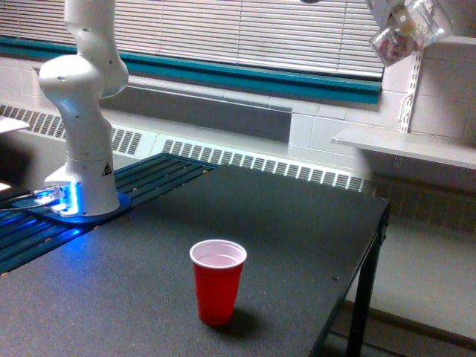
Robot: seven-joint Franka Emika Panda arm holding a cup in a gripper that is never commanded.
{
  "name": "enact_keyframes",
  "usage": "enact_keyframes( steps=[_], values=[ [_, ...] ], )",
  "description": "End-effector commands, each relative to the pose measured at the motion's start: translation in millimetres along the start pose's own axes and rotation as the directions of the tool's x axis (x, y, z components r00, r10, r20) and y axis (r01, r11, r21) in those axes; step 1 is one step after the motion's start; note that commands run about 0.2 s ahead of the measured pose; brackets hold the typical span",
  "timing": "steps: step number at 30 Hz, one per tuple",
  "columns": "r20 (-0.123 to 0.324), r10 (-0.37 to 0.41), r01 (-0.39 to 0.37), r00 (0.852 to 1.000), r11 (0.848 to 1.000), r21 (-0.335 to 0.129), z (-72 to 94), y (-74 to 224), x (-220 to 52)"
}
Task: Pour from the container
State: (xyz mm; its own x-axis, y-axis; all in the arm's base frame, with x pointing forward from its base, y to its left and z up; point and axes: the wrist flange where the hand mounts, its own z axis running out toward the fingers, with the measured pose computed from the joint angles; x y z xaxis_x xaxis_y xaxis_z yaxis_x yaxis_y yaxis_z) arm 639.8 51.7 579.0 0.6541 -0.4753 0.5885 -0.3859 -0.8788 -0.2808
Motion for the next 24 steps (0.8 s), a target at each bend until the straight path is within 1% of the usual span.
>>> enact_keyframes(
  steps=[1,3,5,8,9,10,12,13,18,20,22,24],
  values=[
    [-0.006,0.008,-0.008,1.0,1.0,0.013,1.4,-1.5,-1.9],
    [-0.009,0.019,-0.019,1.0,1.0,0.013,3.6,0.6,-3.5],
    [-0.017,0.037,-0.036,0.999,0.999,0.022,6.3,3.0,-4.8],
    [-0.031,0.02,-0.02,0.999,1.0,0.007,9.9,14.6,-3.9],
    [-0.03,0.022,-0.022,0.999,1.0,0.011,11.3,17.9,-4.8],
    [-0.028,0.03,-0.03,0.999,1.0,0.005,12.6,22.4,-6.4],
    [-0.035,0.016,-0.016,0.999,1.0,-0.005,14.7,31.5,-7.4],
    [-0.03,0.017,-0.017,0.999,1.0,-0.004,16.0,36.6,-8.9],
    [-0.035,0.019,-0.02,0.999,0.998,-0.052,18.7,70.5,-13.4],
    [-0.028,0.018,-0.02,0.999,0.998,-0.057,19.3,82.7,-16.5],
    [-0.032,0.017,-0.019,0.999,0.997,-0.079,19.4,98.3,-19.3],
    [-0.027,0.021,-0.023,0.999,0.996,-0.09,19.4,110.5,-22.8]
  ],
)
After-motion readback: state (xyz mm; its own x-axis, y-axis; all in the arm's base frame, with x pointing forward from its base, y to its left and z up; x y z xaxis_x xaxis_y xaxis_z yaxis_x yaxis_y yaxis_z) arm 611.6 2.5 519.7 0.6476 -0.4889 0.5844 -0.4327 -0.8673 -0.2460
